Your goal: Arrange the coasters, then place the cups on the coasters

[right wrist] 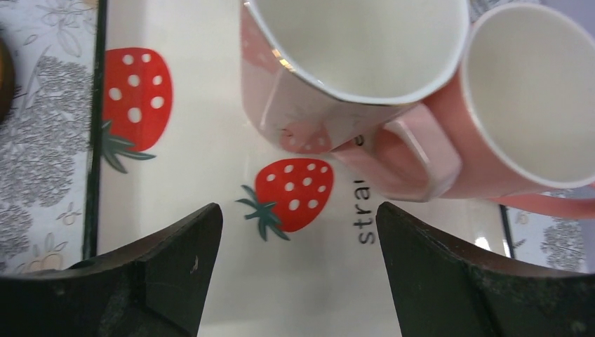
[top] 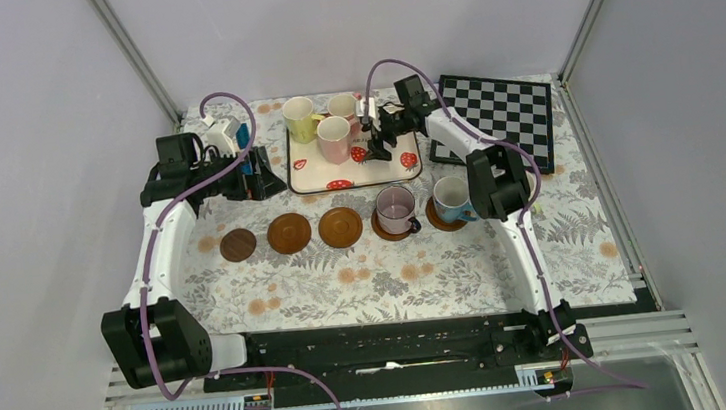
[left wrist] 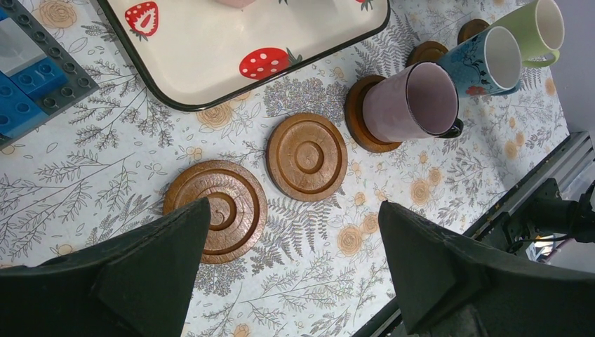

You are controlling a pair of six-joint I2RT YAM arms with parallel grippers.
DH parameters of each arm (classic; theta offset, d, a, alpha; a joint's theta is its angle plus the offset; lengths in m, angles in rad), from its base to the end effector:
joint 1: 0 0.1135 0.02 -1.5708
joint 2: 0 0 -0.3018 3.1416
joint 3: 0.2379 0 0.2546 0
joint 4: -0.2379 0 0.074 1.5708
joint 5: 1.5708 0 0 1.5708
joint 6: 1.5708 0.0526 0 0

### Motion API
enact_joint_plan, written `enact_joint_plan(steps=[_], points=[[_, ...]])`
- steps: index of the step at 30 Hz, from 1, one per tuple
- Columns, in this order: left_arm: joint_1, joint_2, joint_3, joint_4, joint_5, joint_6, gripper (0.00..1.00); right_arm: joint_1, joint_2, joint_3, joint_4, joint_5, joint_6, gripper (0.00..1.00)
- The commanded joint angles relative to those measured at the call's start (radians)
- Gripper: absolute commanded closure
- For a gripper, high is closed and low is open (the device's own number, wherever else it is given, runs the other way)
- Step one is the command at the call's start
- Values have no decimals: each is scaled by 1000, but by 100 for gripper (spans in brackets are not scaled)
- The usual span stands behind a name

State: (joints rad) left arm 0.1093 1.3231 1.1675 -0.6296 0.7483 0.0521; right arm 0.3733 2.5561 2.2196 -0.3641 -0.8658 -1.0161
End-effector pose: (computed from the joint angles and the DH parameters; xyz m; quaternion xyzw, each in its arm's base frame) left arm 0.2816 -0.0051 0.3475 0.1153 0.8636 -0.3078 0.3824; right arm 0.5511 0.2589 0.1855 -0.6628 0.5192 0.2401 0.4832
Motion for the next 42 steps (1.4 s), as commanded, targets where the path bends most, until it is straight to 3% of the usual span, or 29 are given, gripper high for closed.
enact_joint_plan(steps=[1,9,15,23,29,42], points=[[1,-35,-4,45,19,-1,1,17,-122,-46,-37,-62,-41,13],[1,-43,-1,47,19,-5,1,27,-177,-108,-72,-12,-35,13],[1,-42,-4,47,19,-1,1,27,-126,-33,-47,126,36,10],[1,-37,-5,52,13,0,1,27,-78,10,57,197,119,6],[1,-30,-6,51,12,1,1,29,-29,89,33,147,115,6],[1,-35,-14,54,10,4,1,58,-62,47,-20,74,-6,8]])
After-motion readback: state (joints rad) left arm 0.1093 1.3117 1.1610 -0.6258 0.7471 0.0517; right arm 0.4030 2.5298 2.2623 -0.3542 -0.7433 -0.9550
